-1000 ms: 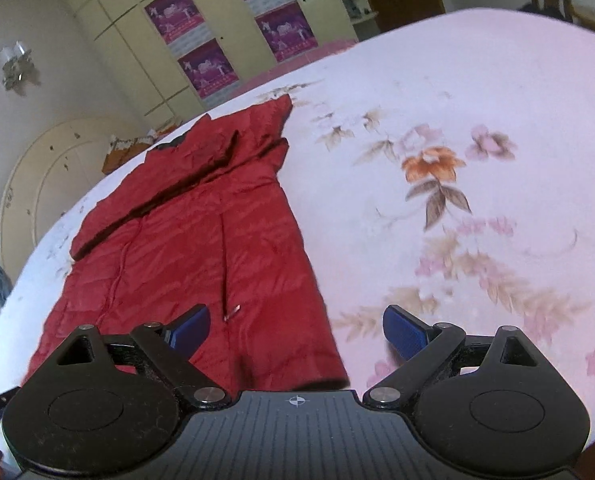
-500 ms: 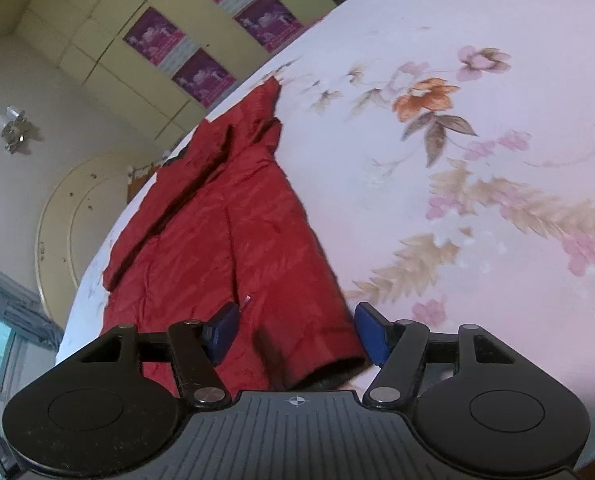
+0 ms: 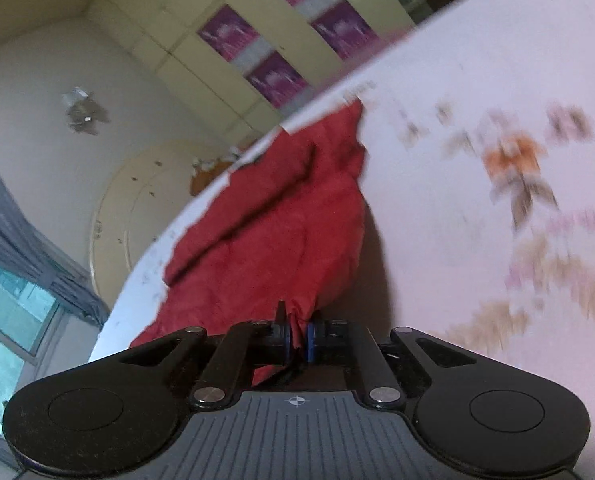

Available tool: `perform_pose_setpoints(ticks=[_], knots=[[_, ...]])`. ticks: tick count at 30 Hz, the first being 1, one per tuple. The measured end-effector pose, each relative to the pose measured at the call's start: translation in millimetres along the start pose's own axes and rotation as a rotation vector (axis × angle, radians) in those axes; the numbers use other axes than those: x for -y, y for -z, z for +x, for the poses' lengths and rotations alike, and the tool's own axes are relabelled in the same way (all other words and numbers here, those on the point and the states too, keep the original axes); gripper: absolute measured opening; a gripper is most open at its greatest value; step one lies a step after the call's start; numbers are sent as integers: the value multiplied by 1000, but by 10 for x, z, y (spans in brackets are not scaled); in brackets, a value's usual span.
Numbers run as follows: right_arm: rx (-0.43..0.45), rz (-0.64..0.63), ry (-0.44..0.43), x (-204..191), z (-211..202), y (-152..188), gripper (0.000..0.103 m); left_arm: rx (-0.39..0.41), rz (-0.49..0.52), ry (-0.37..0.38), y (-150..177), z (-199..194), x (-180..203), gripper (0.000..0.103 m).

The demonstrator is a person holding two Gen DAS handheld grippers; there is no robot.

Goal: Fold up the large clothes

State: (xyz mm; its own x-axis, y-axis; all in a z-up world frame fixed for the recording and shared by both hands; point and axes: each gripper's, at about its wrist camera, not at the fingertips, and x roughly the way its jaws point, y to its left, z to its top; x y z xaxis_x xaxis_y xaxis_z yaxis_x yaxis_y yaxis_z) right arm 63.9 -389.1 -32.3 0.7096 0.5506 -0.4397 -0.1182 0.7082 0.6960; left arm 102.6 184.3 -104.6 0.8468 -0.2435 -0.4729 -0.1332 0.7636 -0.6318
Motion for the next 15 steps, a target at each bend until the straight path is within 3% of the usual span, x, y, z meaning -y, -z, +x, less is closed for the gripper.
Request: perform_pose_setpoints(ticks=[8, 15], knots=[[104, -86, -57, -369, 20, -576, 6, 118, 45, 57, -485, -31, 369, 6], [144, -145, -32, -622, 529, -1223, 6, 171, 72, 115, -1119, 523, 690, 6]])
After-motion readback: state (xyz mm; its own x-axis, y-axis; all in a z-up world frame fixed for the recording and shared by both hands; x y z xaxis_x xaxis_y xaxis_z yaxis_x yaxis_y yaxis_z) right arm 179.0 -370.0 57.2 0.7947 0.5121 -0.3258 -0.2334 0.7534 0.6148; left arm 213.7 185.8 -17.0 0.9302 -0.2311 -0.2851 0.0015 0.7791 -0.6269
